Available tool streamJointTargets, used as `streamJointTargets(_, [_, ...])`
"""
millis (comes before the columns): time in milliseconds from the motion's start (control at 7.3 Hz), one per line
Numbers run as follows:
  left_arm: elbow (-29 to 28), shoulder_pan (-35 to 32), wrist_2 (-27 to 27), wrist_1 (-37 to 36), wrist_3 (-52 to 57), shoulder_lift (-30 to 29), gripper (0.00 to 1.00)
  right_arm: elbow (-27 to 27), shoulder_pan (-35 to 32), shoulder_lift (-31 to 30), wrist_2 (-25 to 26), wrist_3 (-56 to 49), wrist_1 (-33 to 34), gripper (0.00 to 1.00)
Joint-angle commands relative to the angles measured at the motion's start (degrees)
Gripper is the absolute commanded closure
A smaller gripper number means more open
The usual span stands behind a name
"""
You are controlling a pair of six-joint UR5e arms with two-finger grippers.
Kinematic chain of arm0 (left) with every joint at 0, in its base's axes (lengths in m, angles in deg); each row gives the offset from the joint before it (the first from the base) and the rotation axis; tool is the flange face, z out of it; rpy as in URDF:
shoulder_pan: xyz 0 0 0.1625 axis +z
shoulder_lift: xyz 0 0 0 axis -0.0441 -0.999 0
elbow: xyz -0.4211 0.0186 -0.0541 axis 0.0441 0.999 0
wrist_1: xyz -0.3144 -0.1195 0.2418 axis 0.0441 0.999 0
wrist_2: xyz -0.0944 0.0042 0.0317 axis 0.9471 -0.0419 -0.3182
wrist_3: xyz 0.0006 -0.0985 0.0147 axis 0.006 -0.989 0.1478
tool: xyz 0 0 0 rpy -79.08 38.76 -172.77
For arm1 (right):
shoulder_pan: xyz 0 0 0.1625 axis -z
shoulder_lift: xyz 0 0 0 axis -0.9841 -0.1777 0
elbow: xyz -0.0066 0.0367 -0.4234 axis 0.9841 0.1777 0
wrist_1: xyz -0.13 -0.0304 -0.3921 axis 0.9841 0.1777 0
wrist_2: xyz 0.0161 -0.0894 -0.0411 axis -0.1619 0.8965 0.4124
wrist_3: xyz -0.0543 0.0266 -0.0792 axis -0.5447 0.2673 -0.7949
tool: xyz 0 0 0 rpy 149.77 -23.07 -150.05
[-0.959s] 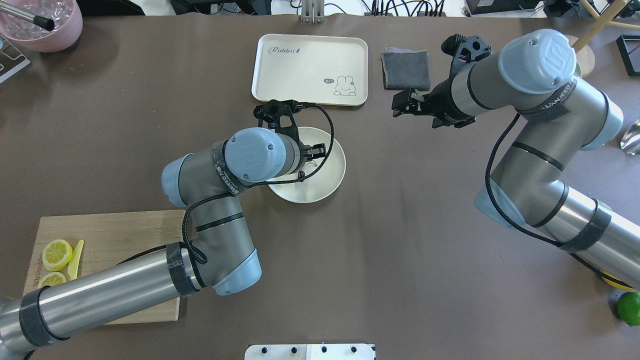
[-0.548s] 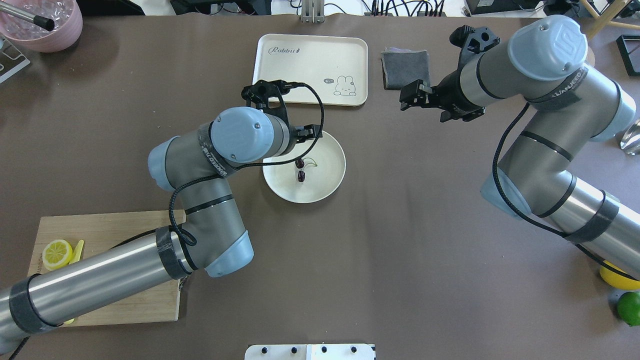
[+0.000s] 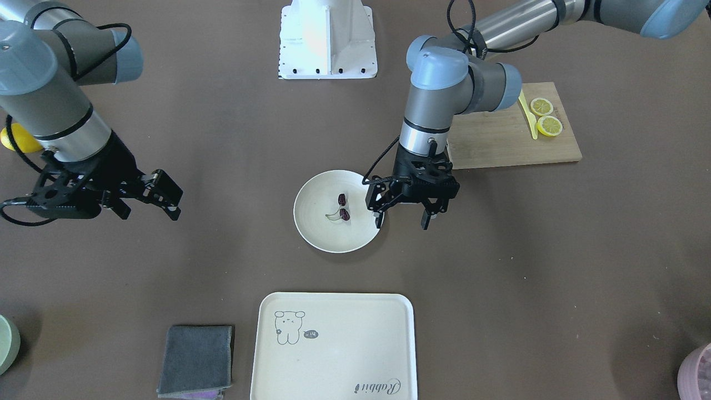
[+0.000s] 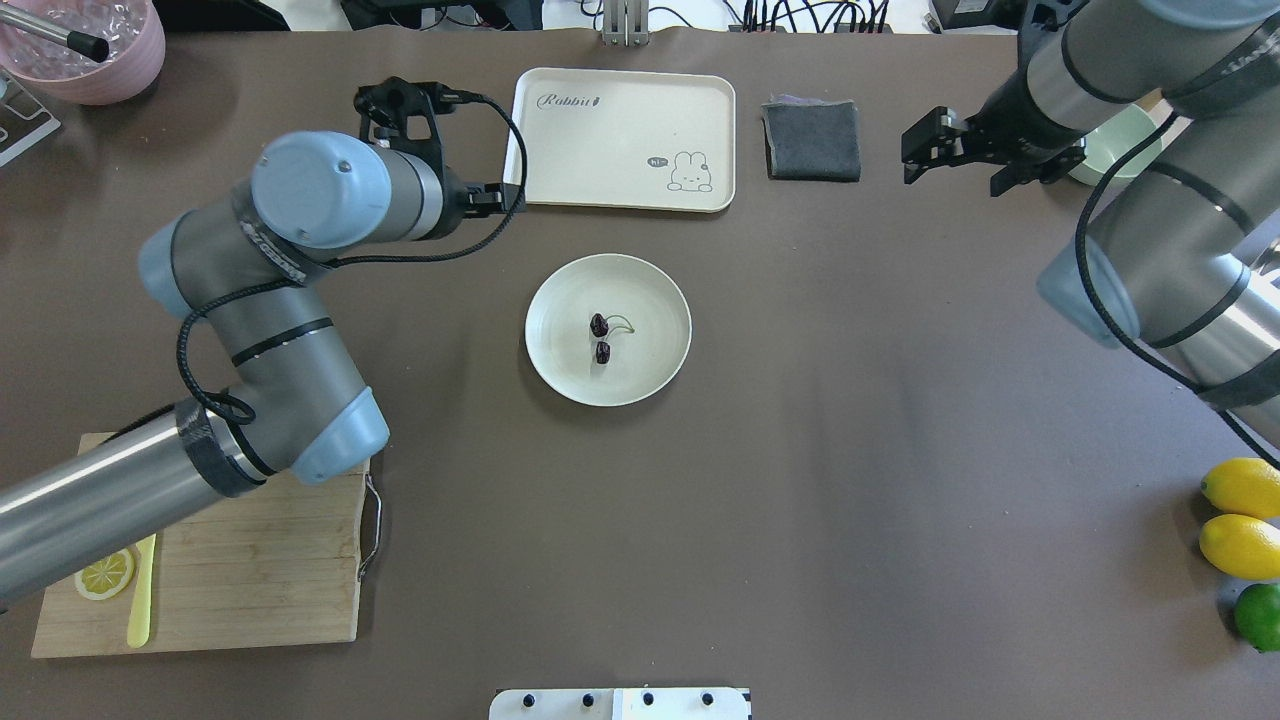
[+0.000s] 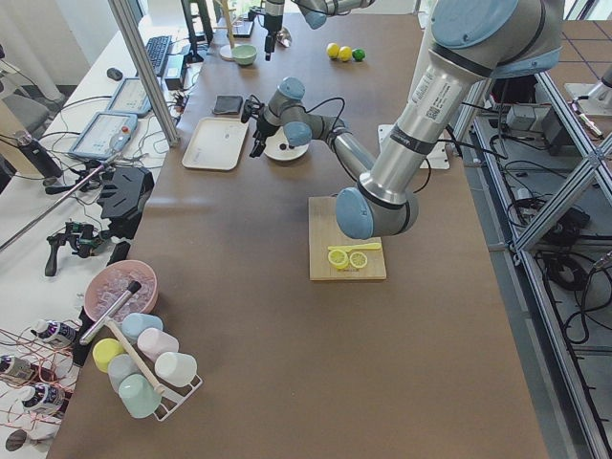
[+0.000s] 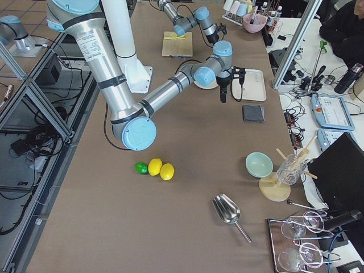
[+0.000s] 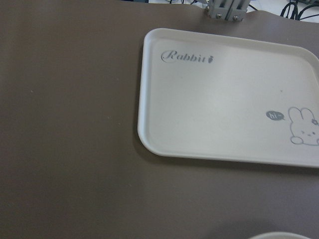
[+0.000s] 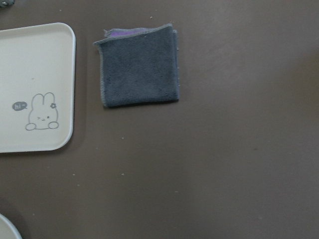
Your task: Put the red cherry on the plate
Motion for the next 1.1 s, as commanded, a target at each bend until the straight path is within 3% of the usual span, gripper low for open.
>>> streamJointTargets(0, [1.3, -6.2, 2.5, 2.8, 2.2, 3.0, 0.02, 0.4, -6.4, -2.6, -1.0, -16.9, 7.4, 0.0])
streamJointTargets(274, [-0.6, -6.2, 2.1, 3.8, 2.7, 4.6, 0.02, 0.5, -13.1, -9.4, -1.2, -32.0, 8.6, 0.0])
streamJointTargets(548, [-1.9, -9.9, 4.6, 4.8, 7.2, 9.6, 0.02, 0.4, -20.3, -17.7, -7.5, -46.4, 8.6, 0.0])
streamJointTargets(959, [0.6, -28.9, 27.4, 4.3, 37.0, 22.2, 0.02, 1.1, -27.2, -26.5, -7.6, -57.6, 8.5, 0.0])
